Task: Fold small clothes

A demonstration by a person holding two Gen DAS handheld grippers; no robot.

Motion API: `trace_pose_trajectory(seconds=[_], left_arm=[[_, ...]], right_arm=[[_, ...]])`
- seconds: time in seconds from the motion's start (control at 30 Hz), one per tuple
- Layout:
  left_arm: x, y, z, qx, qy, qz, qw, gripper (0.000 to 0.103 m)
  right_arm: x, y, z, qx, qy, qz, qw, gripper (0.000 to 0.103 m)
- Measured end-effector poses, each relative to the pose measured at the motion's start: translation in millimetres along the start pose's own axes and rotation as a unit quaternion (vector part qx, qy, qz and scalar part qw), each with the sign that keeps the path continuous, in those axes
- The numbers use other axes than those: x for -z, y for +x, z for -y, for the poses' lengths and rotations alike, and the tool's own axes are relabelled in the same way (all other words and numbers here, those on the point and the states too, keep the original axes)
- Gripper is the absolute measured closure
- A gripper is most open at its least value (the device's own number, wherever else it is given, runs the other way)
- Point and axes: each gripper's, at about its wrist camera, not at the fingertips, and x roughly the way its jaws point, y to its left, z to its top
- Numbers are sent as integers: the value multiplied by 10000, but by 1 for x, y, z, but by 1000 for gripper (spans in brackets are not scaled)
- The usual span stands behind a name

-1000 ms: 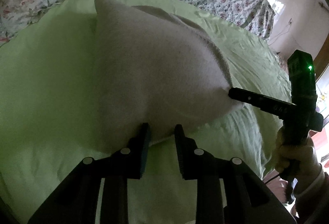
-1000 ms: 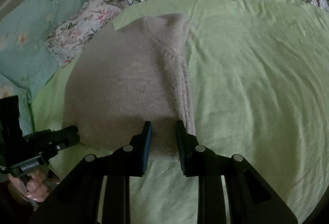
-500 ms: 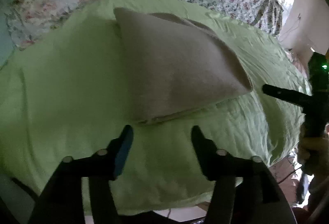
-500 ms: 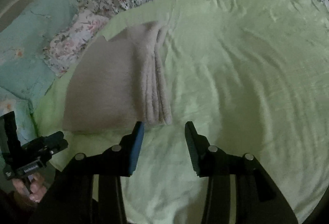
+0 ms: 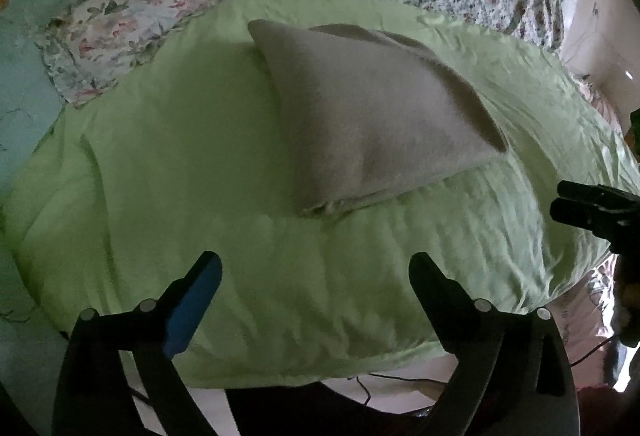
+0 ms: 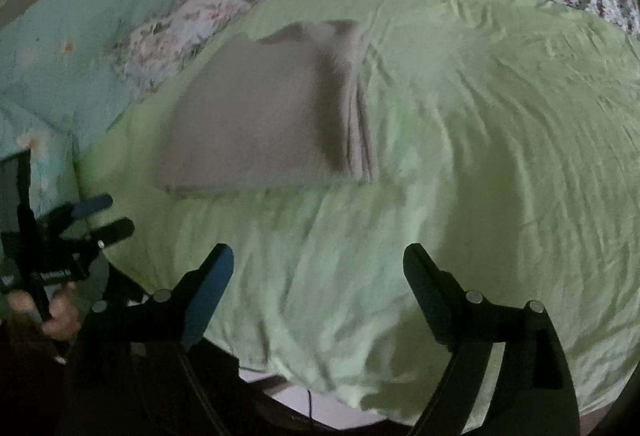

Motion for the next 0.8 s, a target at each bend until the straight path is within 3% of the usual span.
trace_pose_trajectory(seconds=[0.2,0.4,0.8], left_arm=[[-1,-20,-11,-170,-84,122,9997,4],[-13,-32,-15,-180,-127,295,9993,1],[-12,16,-3,-225,-184,-234,9993,1]], right_arm=[[5,-15,1,-43,-50,-25,10000,15],[-4,-36,-5,-1,-153,271,9995,5],[-7,4,-10,-25,-127,-67,9999,4]])
